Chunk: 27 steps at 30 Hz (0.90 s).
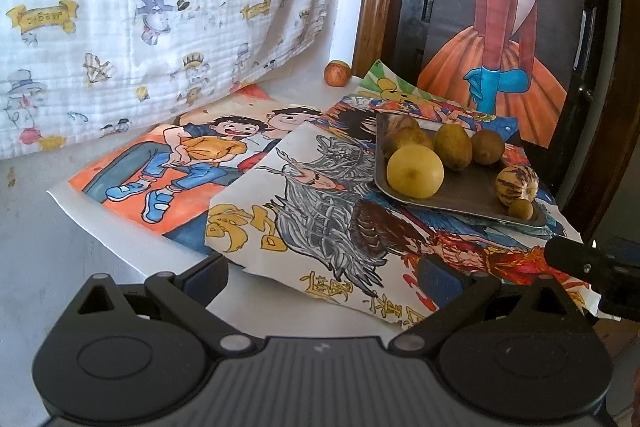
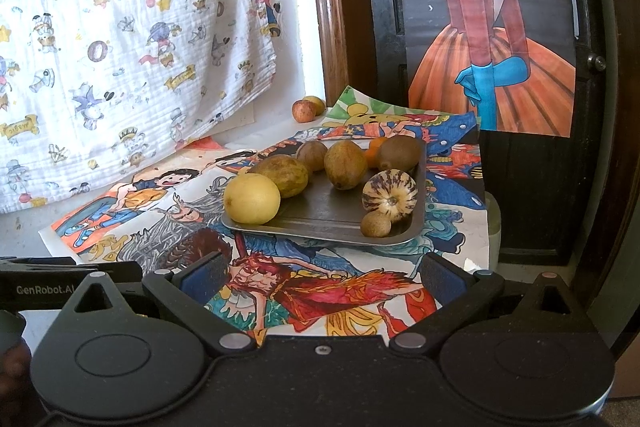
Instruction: Organize fruits
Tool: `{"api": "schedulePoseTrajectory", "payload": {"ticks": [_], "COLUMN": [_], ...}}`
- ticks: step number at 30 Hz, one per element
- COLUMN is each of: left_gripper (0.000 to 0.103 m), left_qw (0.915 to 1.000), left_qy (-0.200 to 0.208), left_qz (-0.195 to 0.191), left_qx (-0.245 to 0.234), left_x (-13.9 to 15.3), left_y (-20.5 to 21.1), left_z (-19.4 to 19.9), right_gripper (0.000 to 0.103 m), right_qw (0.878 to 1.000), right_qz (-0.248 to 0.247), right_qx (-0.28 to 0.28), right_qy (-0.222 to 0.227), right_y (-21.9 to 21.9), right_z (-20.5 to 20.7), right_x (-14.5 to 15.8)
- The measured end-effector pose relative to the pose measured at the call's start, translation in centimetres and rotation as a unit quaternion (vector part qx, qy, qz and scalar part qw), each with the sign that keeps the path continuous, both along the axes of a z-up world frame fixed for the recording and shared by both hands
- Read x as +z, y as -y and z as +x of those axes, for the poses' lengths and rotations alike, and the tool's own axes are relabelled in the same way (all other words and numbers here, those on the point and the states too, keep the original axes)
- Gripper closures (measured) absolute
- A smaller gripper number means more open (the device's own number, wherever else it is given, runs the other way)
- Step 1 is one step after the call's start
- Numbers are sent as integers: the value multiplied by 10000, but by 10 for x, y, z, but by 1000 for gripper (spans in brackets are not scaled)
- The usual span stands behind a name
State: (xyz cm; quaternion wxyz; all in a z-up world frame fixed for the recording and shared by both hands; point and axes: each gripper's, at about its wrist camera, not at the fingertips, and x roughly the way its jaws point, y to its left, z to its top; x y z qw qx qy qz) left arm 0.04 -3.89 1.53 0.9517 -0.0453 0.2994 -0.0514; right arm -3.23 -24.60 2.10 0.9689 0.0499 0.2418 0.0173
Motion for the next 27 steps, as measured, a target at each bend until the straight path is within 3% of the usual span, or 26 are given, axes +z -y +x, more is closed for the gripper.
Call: {"api": "schedulePoseTrajectory", "payload": {"ticks": [27], "left_gripper": [0], "left_qw": [10000], "left_qy": [-36], "left_qz": [-22], "left_qx": [27], "left_x": [0], "left_y": [-2], "left_z": [1], "right_gripper": [1], "right_qw": [10000], "right_qz": [3], "right_qx": [9], "right_qy": [-20], "right_y": [-1], "right_z": [0], "right_x": [0]}}
